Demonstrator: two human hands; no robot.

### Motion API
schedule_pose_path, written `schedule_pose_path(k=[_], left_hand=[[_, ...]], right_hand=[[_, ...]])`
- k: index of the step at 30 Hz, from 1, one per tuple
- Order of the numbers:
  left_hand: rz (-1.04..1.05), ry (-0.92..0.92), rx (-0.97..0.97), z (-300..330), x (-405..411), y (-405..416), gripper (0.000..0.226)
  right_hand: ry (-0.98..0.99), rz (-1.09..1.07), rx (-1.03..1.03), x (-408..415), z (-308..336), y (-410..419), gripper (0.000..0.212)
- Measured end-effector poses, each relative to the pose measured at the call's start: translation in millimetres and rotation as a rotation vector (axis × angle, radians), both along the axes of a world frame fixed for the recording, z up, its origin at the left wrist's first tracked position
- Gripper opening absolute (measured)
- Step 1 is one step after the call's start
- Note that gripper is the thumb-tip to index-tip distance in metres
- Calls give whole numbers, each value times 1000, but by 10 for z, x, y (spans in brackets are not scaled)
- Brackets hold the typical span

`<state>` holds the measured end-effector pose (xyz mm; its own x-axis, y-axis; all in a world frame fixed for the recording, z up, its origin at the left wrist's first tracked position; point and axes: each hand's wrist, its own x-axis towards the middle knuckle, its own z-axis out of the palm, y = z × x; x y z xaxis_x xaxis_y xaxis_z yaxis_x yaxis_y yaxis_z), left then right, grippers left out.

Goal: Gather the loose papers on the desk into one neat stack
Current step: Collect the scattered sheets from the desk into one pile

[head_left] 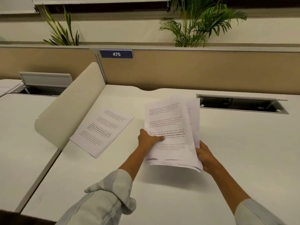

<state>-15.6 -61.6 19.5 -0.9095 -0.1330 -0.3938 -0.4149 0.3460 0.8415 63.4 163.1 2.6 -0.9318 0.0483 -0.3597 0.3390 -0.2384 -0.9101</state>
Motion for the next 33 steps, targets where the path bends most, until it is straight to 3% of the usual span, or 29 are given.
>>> schedule_pose_path(k=[2, 4, 6, 9, 14, 19, 22, 25, 28, 33], left_hand=[[-42, 54, 14, -22, 8, -46, 84], [-62, 136, -11, 5, 17, -82, 77], [-74, 190, -32, 49, 12, -103, 76], [-60, 240, -54, 42, -33, -160, 80], [-23, 269, -21, -39, -47, -319, 84], [32, 244, 9, -92, -90, -600, 78], [106, 307, -290, -194, -193, -1053, 64], [37, 62, -794, -269, -258, -1563, 77], [-137, -143, -916, -315, -214, -1849, 80], [-399, -24, -1121, -185, -150, -1769, 41]], right_hand=[[-61, 5, -71, -43, 14, -6, 29], [-150, 24, -140, -88, 28, -4, 38], [-149, 130, -87, -149, 64, -33, 48], [-89, 236, 51, -274, 38, -81, 40], [-122, 246, 192, -410, -100, -130, 39], [-122, 143, 114, -416, -200, -151, 43], [-122, 92, 94, -387, -257, -85, 44], [-125, 60, 111, -354, -289, -35, 44], [-133, 35, 120, -332, -335, -9, 45], [-138, 9, 123, -309, -400, -21, 45]])
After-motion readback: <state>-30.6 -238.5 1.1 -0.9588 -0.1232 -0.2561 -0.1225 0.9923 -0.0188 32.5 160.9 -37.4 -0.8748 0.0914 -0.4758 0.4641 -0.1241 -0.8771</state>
